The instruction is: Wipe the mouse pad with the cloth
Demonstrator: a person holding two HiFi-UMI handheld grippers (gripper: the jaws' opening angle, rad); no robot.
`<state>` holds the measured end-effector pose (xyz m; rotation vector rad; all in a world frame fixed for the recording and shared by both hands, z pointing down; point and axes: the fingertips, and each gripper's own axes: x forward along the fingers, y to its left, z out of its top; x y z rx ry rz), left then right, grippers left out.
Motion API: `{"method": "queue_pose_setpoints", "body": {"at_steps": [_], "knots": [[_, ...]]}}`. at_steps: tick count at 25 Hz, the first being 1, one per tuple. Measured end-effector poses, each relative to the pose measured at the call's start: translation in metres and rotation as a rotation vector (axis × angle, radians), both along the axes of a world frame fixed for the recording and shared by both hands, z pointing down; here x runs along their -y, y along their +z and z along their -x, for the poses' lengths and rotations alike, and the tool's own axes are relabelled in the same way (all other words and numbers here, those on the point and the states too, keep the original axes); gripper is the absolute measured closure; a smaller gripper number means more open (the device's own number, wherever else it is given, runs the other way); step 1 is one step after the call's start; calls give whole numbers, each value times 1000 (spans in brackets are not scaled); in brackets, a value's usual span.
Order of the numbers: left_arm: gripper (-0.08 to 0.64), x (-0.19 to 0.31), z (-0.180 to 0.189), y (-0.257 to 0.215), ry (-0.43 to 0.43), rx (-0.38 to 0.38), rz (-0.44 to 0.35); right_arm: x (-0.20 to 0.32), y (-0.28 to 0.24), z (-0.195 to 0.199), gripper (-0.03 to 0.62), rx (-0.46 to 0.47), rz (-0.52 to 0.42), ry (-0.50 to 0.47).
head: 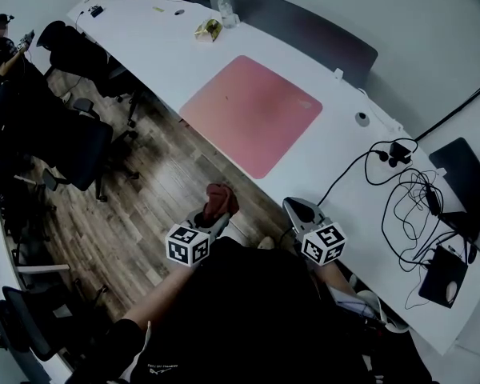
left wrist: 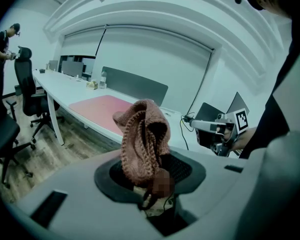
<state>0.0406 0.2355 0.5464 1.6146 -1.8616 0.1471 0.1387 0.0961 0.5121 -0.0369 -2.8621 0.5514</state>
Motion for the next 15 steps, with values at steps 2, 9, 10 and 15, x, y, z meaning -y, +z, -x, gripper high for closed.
{"method": "queue_pose_setpoints", "body": {"at_steps": [2,9,10,15], "knots": [[422,0,2,0,-8,0,4,0,-2,2,566,10,5,-3],[423,15,-2,-4,44,14,4,11,-2,1,566,17,7,9],[423,19,-2,-5,58,13,3,13,-3,2,566,18,7,10],[423,29,-1,-1,79,-7,24,17,-6,4,566,14,7,16]]}}
